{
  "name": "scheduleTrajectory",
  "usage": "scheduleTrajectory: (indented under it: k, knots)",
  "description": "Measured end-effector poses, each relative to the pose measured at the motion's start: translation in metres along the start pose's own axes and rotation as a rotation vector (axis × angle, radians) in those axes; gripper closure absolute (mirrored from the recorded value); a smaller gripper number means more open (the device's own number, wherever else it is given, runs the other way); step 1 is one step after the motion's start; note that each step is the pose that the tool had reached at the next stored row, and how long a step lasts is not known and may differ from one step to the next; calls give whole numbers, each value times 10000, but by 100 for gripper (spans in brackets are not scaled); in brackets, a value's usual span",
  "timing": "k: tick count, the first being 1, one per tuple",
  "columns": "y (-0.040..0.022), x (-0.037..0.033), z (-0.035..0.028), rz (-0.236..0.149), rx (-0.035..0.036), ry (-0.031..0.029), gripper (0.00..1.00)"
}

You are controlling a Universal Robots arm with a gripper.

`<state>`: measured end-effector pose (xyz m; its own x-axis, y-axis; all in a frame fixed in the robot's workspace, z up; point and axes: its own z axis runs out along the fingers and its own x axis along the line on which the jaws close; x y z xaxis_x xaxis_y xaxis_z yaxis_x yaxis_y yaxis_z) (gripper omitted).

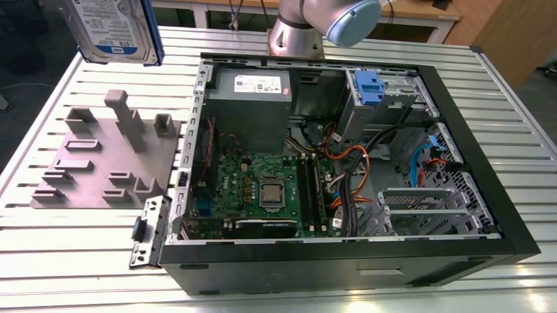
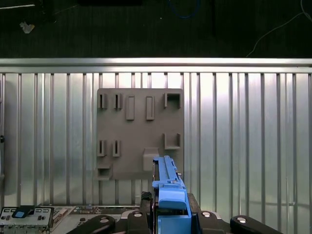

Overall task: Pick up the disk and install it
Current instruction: 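Pick up the disk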

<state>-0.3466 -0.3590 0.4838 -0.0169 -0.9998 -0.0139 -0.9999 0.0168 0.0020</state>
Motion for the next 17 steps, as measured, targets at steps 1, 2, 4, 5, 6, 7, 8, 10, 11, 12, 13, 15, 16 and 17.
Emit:
scheduleTrajectory:
  k: [1, 2, 4, 5, 6, 7, 8, 10, 11, 12, 13, 15, 16, 17]
  knots:
    - [-1, 0, 0, -1, 0, 0, 64]
    - [-2, 0, 0, -1, 0, 0, 64]
    - [-4, 0, 0, -1, 0, 0, 64]
    - [-6, 0, 0, -1, 0, 1, 64]
    - [-9, 0, 0, -1, 0, 0, 64]
    - [-12, 0, 0, -2, 0, 0, 64]
    - [-14, 0, 0, -1, 0, 0, 64]
    - [-19, 0, 0, -1, 0, 0, 64]
    - [-22, -1, 0, -1, -1, 0, 64]
    - [-24, 0, 0, -1, 1, 0, 64]
    - [-27, 0, 0, -1, 0, 0, 64]
    - [-32, -1, 0, -1, -1, 1, 64]
    - [-34, -1, 0, -1, 0, 0, 64]
    - [-37, -1, 0, -1, 0, 0, 64]
